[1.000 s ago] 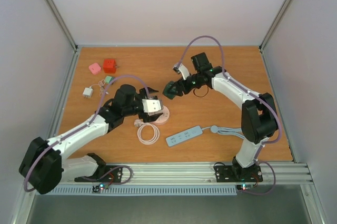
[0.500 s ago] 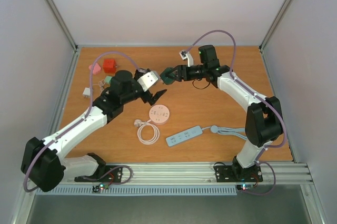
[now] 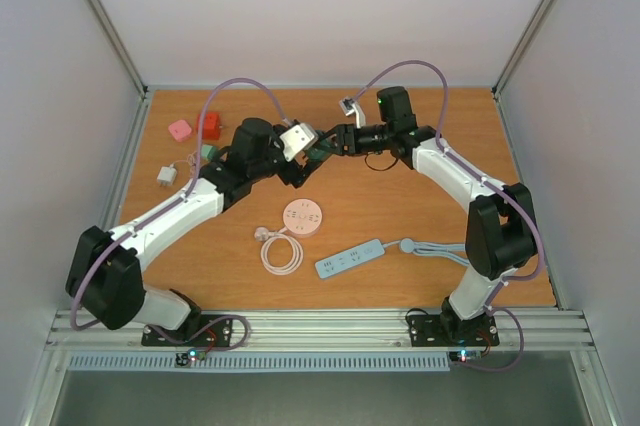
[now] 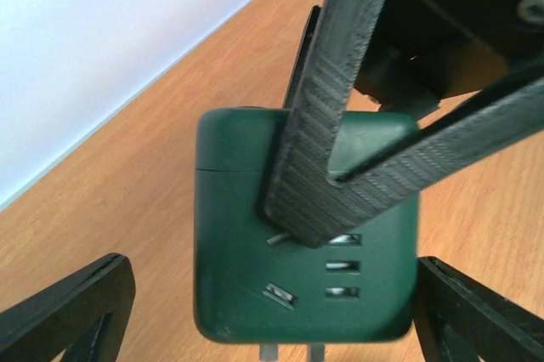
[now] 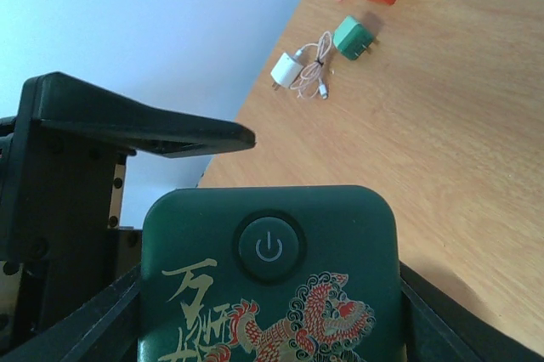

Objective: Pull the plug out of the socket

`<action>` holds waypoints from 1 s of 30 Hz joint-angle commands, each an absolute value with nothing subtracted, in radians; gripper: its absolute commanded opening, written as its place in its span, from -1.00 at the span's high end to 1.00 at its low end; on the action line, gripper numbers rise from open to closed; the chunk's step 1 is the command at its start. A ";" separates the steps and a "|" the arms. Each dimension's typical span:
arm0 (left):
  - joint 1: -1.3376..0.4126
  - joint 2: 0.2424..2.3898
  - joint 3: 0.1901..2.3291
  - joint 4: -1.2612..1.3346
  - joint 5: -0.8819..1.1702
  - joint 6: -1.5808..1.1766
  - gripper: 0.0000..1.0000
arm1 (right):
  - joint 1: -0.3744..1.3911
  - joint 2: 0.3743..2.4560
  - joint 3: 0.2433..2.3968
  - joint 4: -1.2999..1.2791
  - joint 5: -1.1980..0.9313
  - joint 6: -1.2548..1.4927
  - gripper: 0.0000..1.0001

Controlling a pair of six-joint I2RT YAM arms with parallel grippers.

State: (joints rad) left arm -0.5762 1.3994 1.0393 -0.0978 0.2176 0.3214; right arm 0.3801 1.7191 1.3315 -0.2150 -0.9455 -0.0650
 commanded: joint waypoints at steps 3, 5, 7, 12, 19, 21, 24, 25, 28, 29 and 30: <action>-0.575 1.440 1.109 -0.095 0.211 0.328 -0.67 | 0.379 1.682 1.327 -0.176 -0.991 -0.042 0.86; -0.579 1.447 1.113 -0.095 0.211 0.329 -0.55 | 0.381 1.683 1.328 -0.175 -0.994 -0.041 0.84; -0.581 1.450 1.114 -0.092 0.211 0.329 -0.44 | 0.383 1.684 1.328 -0.176 -0.992 -0.043 0.83; -0.584 1.450 1.111 -0.093 0.225 0.325 -0.15 | 0.388 1.688 1.330 -0.175 -0.996 -0.041 0.78; -0.580 1.439 1.106 -0.113 0.212 0.319 0.14 | 0.388 1.701 1.353 -0.192 -0.990 -0.051 0.38; -0.568 1.430 1.098 -0.132 0.215 0.320 0.19 | 0.387 1.701 1.362 -0.202 -0.975 -0.064 0.08; -0.533 1.414 1.081 -0.156 0.239 0.310 0.27 | 0.382 1.702 1.379 -0.221 -0.958 -0.090 -0.22; -0.524 1.409 1.074 -0.165 0.246 0.305 0.29 | 0.380 1.703 1.384 -0.226 -0.955 -0.096 -0.32; -0.488 1.388 1.051 -0.178 0.265 0.291 0.32 | 0.376 1.708 1.395 -0.237 -0.947 -0.115 -0.73; -0.481 1.382 1.044 -0.182 0.269 0.289 0.32 | 0.376 1.711 1.400 -0.243 -0.944 -0.125 -0.86; -0.474 1.374 1.035 -0.186 0.273 0.286 0.33 | 0.376 1.715 1.405 -0.247 -0.944 -0.132 -0.96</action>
State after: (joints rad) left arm -0.5102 1.4193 1.0641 -0.1692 0.2584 0.3164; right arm 0.3805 1.7195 1.3613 -0.2340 -0.9356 -0.0872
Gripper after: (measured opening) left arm 0.628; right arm 0.907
